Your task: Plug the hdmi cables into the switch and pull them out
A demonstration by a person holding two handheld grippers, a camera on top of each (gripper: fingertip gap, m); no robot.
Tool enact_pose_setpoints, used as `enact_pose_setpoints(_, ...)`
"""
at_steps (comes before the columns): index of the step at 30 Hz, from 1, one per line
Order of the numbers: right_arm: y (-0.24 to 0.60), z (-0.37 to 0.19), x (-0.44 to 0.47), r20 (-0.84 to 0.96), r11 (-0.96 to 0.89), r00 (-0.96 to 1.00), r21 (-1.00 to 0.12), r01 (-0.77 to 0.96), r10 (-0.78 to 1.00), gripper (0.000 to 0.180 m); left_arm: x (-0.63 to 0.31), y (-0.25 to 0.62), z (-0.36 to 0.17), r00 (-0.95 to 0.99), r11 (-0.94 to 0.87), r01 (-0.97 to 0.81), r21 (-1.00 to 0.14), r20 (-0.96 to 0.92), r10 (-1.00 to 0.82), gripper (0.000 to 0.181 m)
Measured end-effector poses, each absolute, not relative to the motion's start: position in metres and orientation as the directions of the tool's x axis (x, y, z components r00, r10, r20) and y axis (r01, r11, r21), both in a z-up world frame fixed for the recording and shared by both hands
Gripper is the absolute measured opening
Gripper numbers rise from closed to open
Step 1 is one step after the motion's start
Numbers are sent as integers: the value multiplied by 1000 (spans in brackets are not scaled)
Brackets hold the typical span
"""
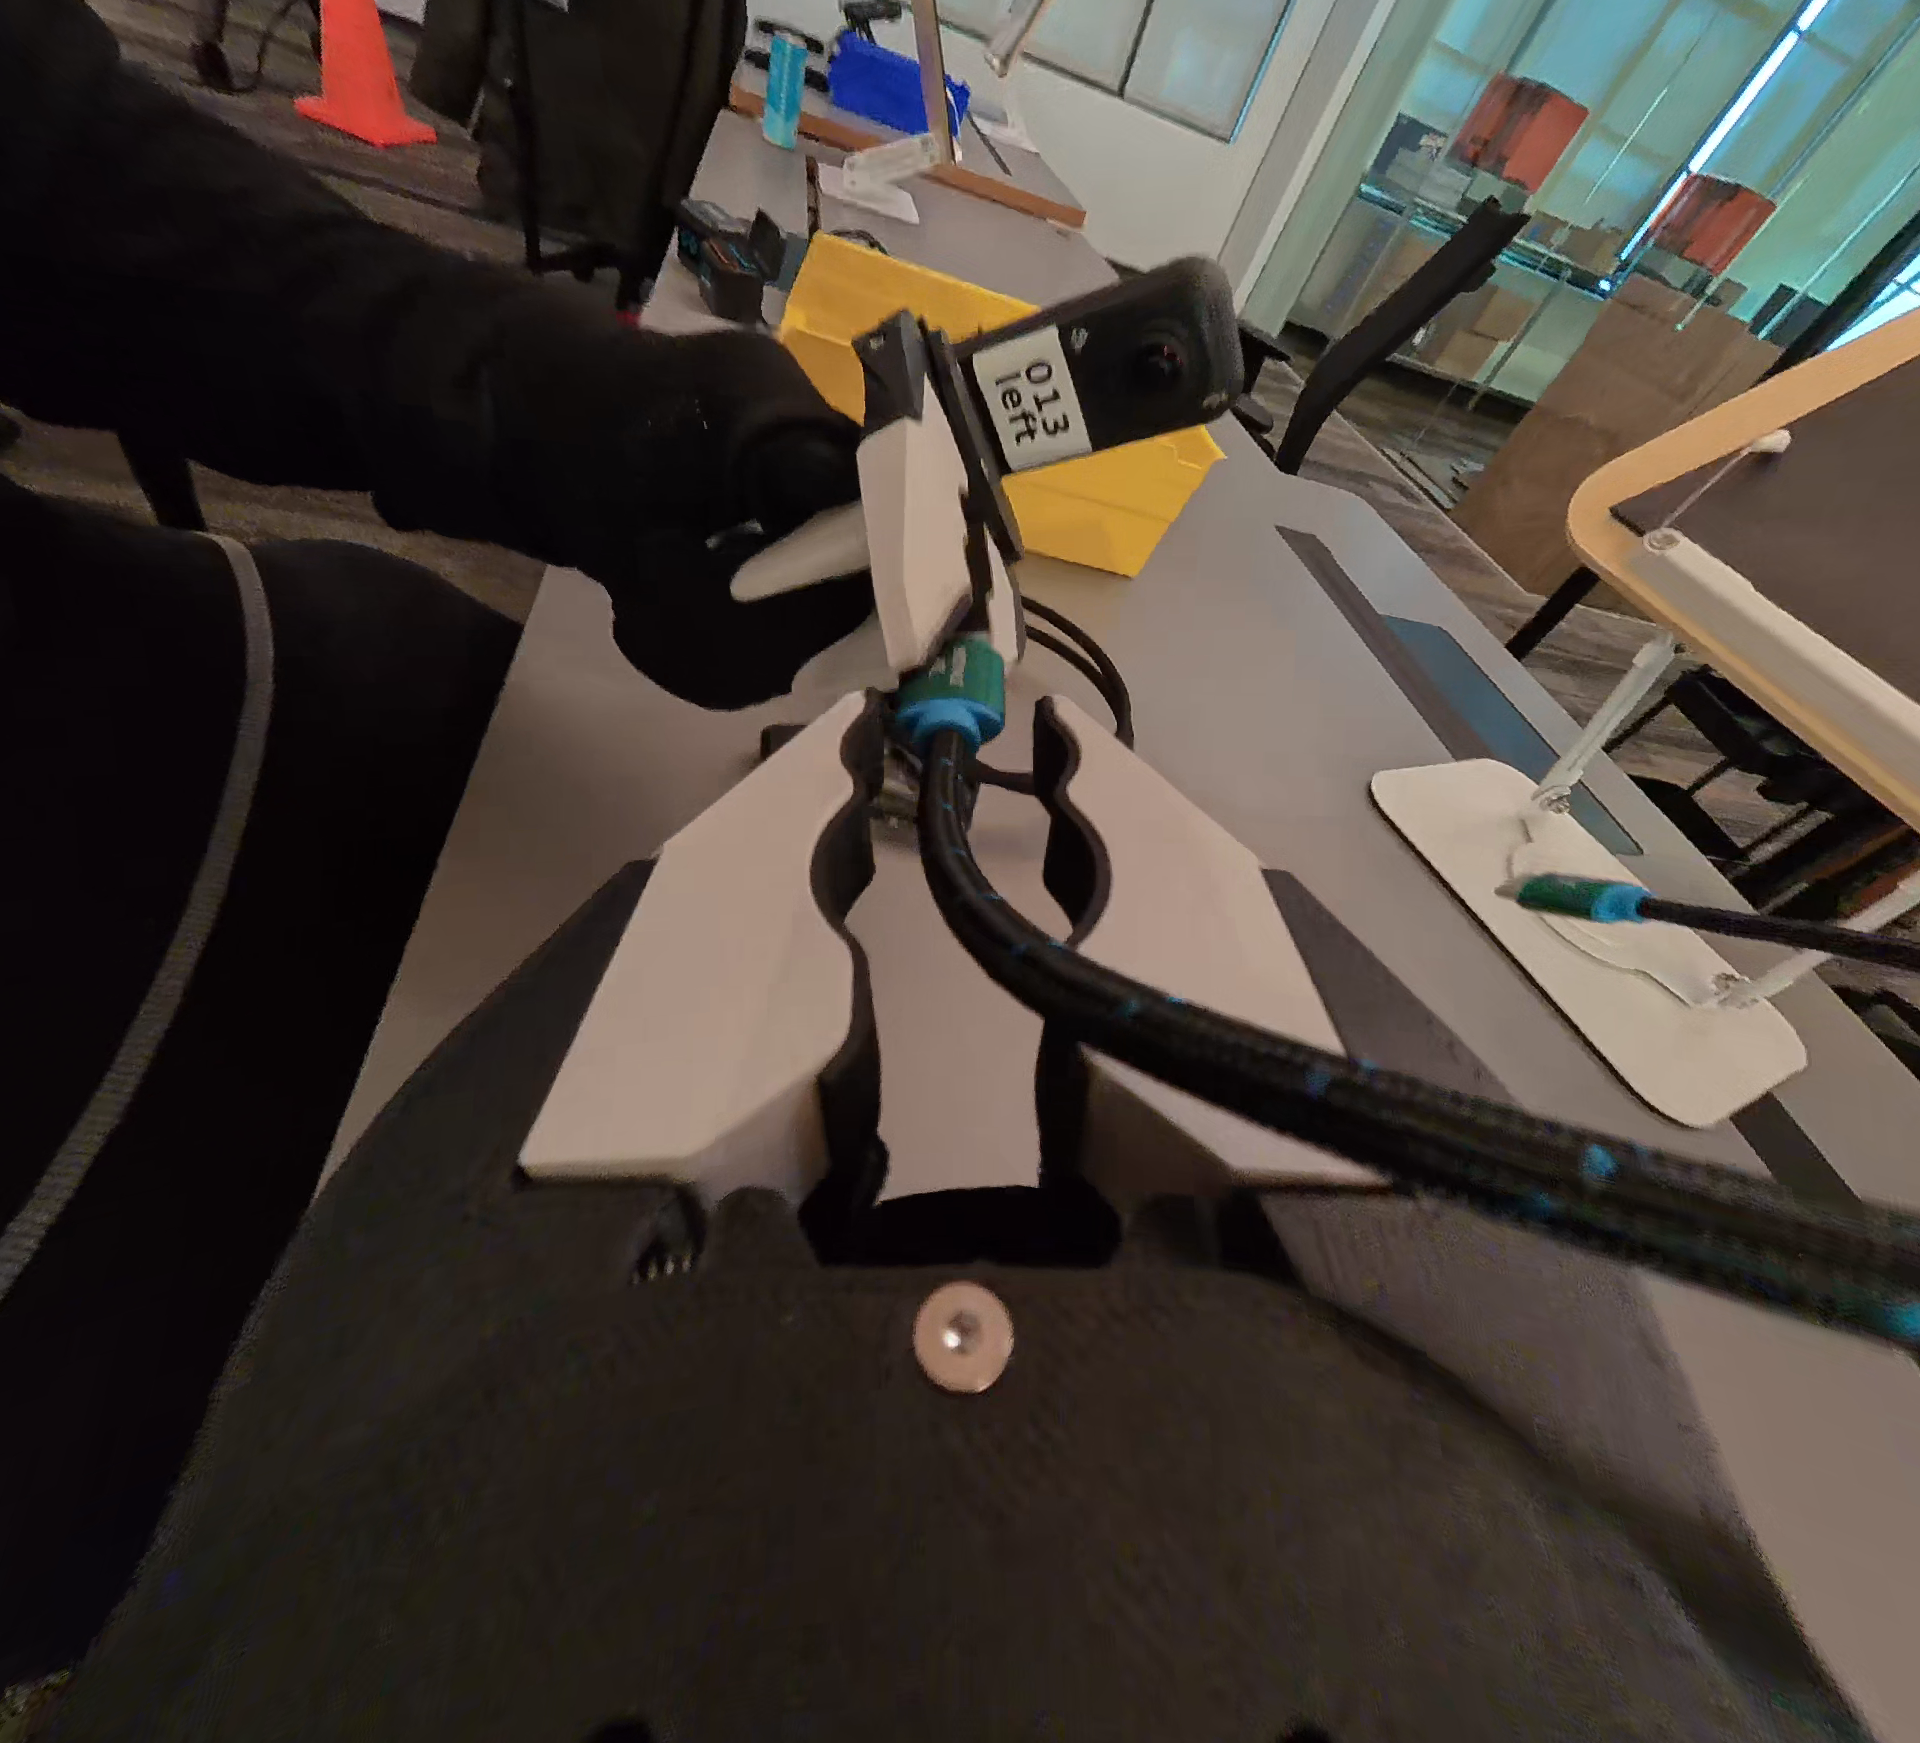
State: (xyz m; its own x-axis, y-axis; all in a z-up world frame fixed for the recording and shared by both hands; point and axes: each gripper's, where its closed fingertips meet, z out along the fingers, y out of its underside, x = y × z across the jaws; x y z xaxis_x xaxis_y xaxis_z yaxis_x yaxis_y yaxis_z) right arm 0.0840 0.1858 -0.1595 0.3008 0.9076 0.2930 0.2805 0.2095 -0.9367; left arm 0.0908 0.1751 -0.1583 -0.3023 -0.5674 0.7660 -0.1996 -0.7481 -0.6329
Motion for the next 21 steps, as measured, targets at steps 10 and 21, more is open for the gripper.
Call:
enact_pose_setpoints(10,184,-164,83,318,226,280,-921,316,906,18,93,175,-165,-270,-748,-209,-631,772,-576,8)
enact_pose_setpoints(21,180,-165,86,354,249,263,-899,361,898,18,96,170,-163,-299,-759,-230,-609,786,-541,8)
